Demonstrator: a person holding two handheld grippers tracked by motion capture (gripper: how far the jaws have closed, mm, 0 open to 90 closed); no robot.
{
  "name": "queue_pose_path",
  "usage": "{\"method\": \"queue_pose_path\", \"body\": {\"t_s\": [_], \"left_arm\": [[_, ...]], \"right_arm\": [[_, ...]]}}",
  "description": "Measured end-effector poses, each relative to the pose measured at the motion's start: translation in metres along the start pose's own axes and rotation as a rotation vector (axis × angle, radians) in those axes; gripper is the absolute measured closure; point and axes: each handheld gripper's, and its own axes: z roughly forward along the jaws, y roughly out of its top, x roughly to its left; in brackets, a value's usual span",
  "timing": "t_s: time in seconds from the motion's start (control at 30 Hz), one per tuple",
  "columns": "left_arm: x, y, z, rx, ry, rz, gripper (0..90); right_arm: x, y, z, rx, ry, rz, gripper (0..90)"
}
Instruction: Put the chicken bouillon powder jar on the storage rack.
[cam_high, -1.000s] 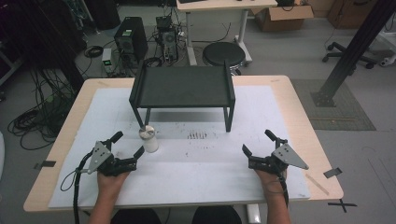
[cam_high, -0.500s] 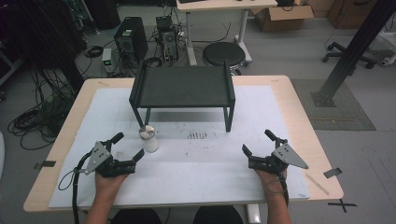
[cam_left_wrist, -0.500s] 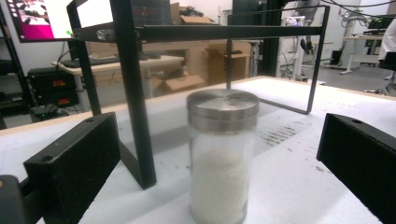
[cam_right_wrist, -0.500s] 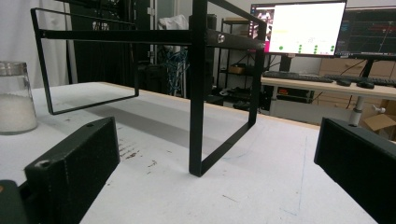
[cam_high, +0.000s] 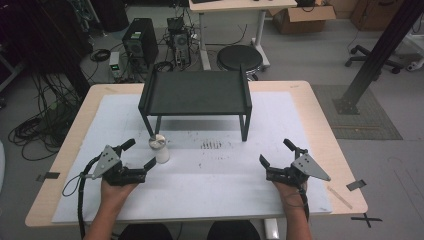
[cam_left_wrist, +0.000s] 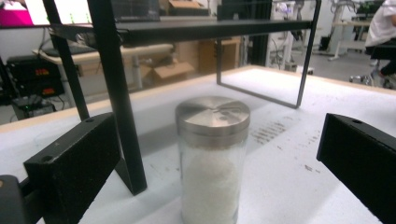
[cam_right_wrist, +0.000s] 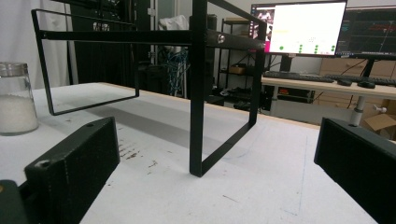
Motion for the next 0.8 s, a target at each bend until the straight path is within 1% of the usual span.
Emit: {"method": "queue_pose_path", "body": {"t_s": [0.17, 0.23, 0.3, 0.37, 0.5, 0.53, 0.57, 0.63, 0.67, 0.7, 0.73, 0.77, 0.8], "left_arm": [[0.0, 0.002, 0.006, 0.032, -0.01, -0.004, 0.3], [0.0, 0.002, 0.01, 0.05, -0.011, -0.019, 0.3], [0.0, 0.002, 0.011, 0.058, -0.011, -0.02, 0.2], [0.0, 0.003, 0.015, 0.076, -0.014, -0.017, 0.2], [-0.002, 0.005, 0.019, 0.094, -0.016, -0.017, 0.4], [-0.002, 0.006, 0.022, 0.107, -0.017, -0.013, 0.4], [-0.002, 0.006, 0.022, 0.107, -0.017, -0.013, 0.5], [-0.002, 0.007, 0.024, 0.119, -0.015, -0.009, 0.5], [-0.002, 0.007, 0.026, 0.132, -0.01, -0.013, 0.5], [-0.002, 0.007, 0.026, 0.132, -0.01, -0.013, 0.5], [-0.001, 0.008, 0.028, 0.15, -0.008, -0.008, 0.5], [-0.001, 0.008, 0.028, 0.15, -0.008, -0.008, 0.5], [-0.001, 0.008, 0.03, 0.163, -0.009, -0.005, 0.5]], "right_arm": [[0.0, 0.0, 0.0, -0.001, 0.001, 0.001, 0.0], [0.0, 0.0, 0.0, -0.001, 0.001, 0.002, 0.0], [0.0, 0.0, 0.0, -0.002, 0.002, 0.002, 0.0], [-0.001, 0.0, 0.0, -0.003, 0.002, 0.002, 0.0], [-0.001, 0.0, 0.0, -0.003, 0.004, 0.005, 0.0], [-0.001, 0.0, 0.0, -0.003, 0.004, 0.006, 0.0], [-0.001, 0.0, 0.0, -0.003, 0.004, 0.008, 0.0], [-0.001, 0.0, 0.0, -0.003, 0.004, 0.009, 0.0], [-0.001, 0.0, 0.0, -0.004, 0.005, 0.01, 0.0], [-0.001, 0.0, 0.0, -0.004, 0.006, 0.01, 0.0], [-0.001, 0.0, 0.0, -0.005, 0.006, 0.01, 0.0], [-0.001, 0.0, 0.0, -0.006, 0.006, 0.01, 0.0], [-0.001, 0.0, 0.0, -0.006, 0.007, 0.01, 0.0]]}}
